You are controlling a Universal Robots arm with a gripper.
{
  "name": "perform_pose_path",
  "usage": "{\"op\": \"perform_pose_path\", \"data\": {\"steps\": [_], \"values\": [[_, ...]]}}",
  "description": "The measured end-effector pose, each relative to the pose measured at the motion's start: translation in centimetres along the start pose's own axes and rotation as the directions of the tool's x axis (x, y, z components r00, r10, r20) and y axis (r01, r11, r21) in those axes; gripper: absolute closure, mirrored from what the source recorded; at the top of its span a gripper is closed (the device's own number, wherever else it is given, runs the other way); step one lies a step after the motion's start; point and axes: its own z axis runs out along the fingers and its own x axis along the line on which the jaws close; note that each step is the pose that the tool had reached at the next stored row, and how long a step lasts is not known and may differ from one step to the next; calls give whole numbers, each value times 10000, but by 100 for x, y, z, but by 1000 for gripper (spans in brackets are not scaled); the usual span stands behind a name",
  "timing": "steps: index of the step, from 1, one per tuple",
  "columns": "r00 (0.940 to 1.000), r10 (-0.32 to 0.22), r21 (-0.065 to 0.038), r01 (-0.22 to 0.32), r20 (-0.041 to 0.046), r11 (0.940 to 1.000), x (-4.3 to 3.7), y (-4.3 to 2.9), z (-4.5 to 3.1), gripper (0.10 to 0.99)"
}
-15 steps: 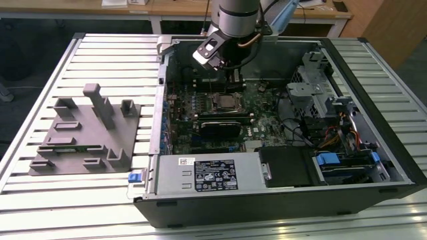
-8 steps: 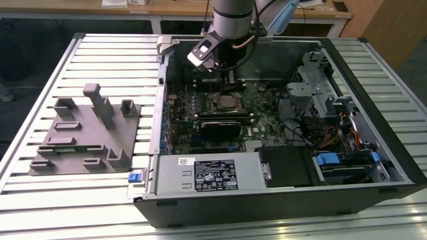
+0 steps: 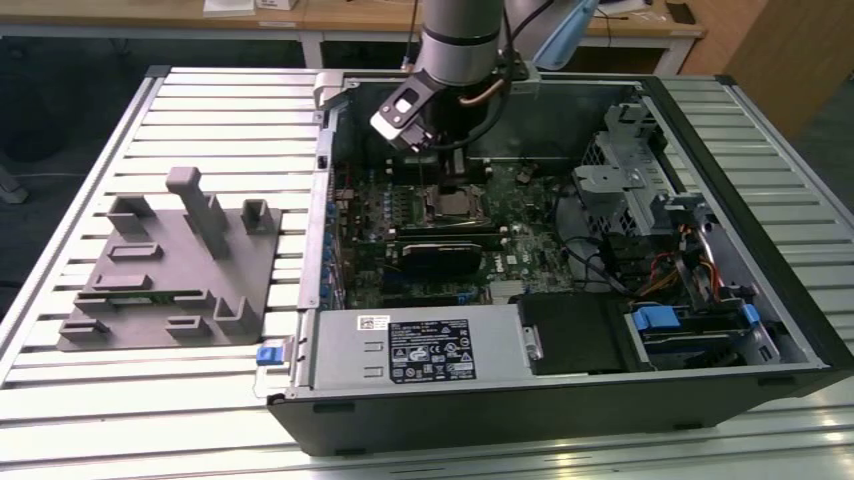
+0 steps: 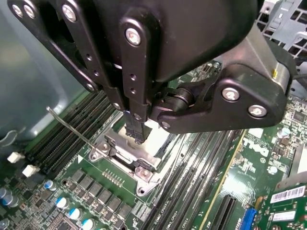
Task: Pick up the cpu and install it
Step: 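Close the cpu cover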
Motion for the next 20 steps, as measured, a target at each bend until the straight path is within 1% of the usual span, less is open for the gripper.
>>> {"op": "perform_pose_path", "data": {"steps": [4, 9, 13, 20], "values": [[10000, -11, 0, 11, 0, 10000, 1, -17, 51, 980], [10000, -11, 1, 11, 1, 10000, 3, -61, 104, 980], [10000, -12, 0, 12, 0, 10000, 5, -83, 148, 980], [10000, -12, 1, 12, 0, 10000, 6, -96, 231, 980]]}}
